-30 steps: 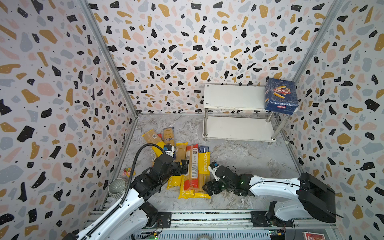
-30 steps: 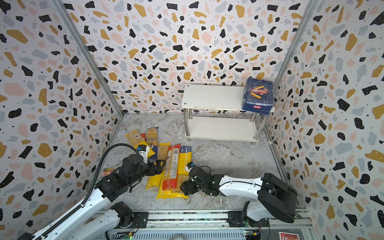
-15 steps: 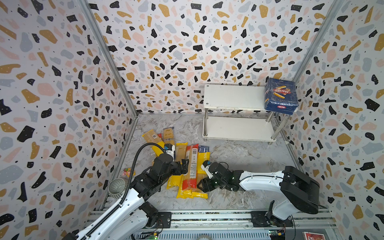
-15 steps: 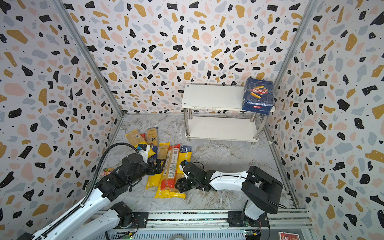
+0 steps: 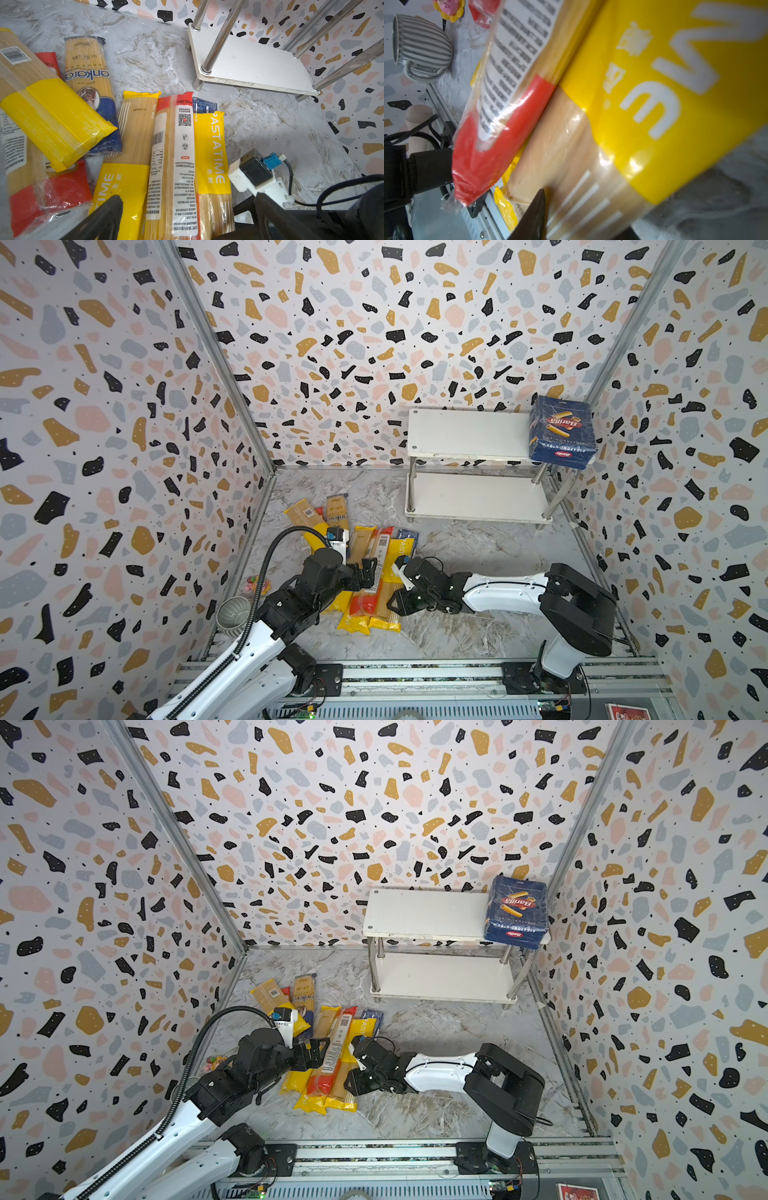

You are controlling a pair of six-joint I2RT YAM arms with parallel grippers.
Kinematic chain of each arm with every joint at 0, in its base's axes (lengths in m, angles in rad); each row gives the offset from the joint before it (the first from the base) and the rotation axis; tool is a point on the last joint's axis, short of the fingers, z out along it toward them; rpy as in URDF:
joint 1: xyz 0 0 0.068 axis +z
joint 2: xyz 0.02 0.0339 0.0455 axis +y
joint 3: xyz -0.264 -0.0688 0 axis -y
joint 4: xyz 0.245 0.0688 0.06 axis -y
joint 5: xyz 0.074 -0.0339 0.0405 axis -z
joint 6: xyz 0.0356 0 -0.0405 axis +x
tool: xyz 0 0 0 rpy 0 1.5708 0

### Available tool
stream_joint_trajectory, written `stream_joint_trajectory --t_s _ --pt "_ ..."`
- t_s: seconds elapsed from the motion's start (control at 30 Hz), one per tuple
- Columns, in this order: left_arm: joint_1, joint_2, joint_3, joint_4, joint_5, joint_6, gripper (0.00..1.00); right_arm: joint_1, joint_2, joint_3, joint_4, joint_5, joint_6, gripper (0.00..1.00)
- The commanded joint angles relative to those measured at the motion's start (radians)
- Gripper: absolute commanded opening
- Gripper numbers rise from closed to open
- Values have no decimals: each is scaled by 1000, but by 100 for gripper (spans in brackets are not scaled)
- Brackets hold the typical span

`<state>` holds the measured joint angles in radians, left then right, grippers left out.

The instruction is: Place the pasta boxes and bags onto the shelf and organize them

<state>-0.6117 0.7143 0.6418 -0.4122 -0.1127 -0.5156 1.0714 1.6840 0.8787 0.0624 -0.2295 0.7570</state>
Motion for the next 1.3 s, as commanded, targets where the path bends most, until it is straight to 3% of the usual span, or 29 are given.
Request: stream_joint_trajectory --t_s 0.0,0.2,0.33,0.73,0.9,1.03,1.27 --pt "4 -10 40 -3 -4 29 99 -30 11 -35 41 -5 -75 28" --pt "4 15 32 12 0 33 99 -100 -80 -113 90 -85 -74 23" --pt "4 39 29 24 1 26 100 -136 -120 -146 104 -124 -81 14" --pt "5 63 -15 48 32 -36 100 -260 -261 -252 207 -332 -56 7" --pt "3 66 -107 129 134 -119 98 -277 -223 -260 249 -373 -56 9" --pt "-16 84 -169 209 190 -178 88 -280 -158 -260 270 -378 -68 12" --pt "-143 197 -162 326 165 -229 81 -287 -111 -266 301 -393 -77 13"
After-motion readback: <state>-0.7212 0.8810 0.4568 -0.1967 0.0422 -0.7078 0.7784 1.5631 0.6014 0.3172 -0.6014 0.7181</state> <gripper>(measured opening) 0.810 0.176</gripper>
